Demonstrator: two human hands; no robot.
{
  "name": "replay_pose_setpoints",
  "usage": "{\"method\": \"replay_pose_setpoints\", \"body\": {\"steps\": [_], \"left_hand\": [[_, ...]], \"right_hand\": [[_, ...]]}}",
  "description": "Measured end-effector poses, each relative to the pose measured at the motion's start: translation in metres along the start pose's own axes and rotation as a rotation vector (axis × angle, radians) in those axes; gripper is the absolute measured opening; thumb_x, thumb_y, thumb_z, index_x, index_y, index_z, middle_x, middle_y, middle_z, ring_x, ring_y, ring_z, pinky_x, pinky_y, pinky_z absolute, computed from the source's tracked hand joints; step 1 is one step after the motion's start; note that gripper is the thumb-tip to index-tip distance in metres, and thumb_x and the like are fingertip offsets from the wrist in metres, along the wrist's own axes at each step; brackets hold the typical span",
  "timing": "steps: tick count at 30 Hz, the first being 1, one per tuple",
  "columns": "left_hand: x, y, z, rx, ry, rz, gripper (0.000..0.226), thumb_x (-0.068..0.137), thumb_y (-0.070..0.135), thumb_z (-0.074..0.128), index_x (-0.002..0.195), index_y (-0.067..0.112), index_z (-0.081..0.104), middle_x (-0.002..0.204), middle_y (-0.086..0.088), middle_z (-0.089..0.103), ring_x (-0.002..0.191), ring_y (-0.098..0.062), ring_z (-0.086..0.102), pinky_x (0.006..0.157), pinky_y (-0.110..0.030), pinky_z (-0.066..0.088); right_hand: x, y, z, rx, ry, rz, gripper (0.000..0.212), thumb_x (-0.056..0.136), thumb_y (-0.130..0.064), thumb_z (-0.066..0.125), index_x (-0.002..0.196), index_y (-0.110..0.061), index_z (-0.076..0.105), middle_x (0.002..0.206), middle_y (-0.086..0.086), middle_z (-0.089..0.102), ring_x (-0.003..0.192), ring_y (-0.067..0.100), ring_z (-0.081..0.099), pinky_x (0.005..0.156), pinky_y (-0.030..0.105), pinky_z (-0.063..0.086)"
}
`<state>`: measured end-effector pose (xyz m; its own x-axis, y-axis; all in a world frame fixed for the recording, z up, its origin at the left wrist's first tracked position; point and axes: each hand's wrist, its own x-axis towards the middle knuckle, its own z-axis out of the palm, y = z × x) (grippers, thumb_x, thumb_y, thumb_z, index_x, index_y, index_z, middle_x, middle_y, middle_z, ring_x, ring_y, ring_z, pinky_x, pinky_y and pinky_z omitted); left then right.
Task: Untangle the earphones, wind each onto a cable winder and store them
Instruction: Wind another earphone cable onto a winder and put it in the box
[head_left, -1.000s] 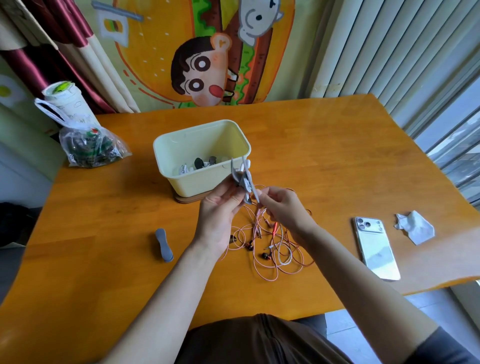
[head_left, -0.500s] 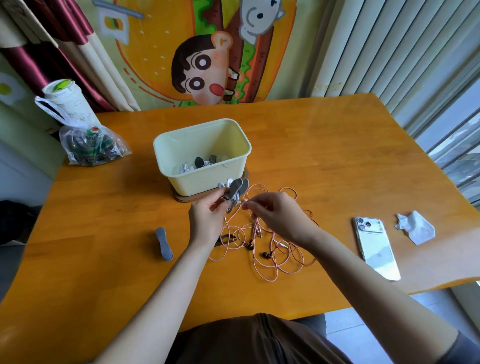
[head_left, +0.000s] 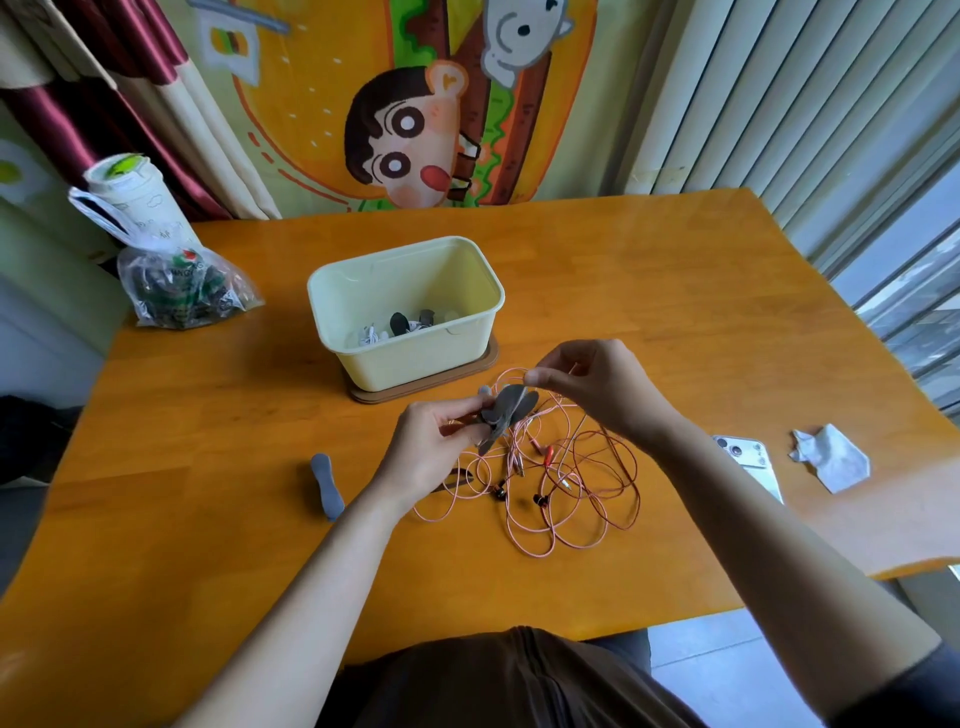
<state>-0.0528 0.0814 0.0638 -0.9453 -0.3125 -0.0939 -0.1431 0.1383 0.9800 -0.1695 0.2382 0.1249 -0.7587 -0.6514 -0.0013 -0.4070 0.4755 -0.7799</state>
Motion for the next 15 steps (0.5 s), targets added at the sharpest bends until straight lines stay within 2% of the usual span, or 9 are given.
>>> {"method": "replay_pose_setpoints", "body": {"steps": [5,8,12,15], "left_hand": [[-0.004,0.01,-0.003,-0.092,-0.058,0.001,0.039,0.085,-0.004,0.064,0.101,0.031,0.069,0.099,0.003,0.073,0.095,-0.007,0.065,0.085,-0.019,0.052],[-0.003,0.009,-0.004,-0.083,-0.038,-0.019,0.038,0.084,-0.005,0.065,0.102,0.028,0.069,0.095,0.007,0.073,0.093,-0.005,0.065,0.079,-0.013,0.049],[-0.003,0.01,-0.006,-0.091,-0.031,-0.03,0.038,0.084,-0.005,0.065,0.099,0.03,0.069,0.096,0.006,0.073,0.093,-0.004,0.065,0.081,-0.015,0.048],[-0.005,0.015,-0.002,-0.155,-0.105,-0.011,0.034,0.083,-0.004,0.066,0.106,0.021,0.07,0.103,0.0,0.074,0.101,-0.01,0.066,0.089,-0.021,0.05]], "right_hand": [[0.005,-0.002,0.004,0.119,0.034,-0.023,0.018,0.075,-0.036,0.071,0.071,-0.019,0.065,0.066,-0.008,0.06,0.056,0.0,0.048,0.053,0.015,0.037],[0.004,-0.001,0.009,0.13,0.086,-0.029,0.018,0.076,-0.037,0.069,0.07,-0.022,0.061,0.065,-0.009,0.058,0.055,-0.001,0.048,0.052,0.013,0.037],[0.004,0.005,0.014,0.148,0.163,0.009,0.016,0.08,-0.029,0.07,0.073,-0.018,0.062,0.062,-0.011,0.055,0.052,-0.003,0.047,0.049,0.01,0.036],[0.005,0.009,0.017,0.158,0.198,0.053,0.017,0.082,-0.029,0.07,0.072,-0.017,0.064,0.059,-0.011,0.054,0.049,-0.001,0.044,0.048,0.01,0.033]]}}
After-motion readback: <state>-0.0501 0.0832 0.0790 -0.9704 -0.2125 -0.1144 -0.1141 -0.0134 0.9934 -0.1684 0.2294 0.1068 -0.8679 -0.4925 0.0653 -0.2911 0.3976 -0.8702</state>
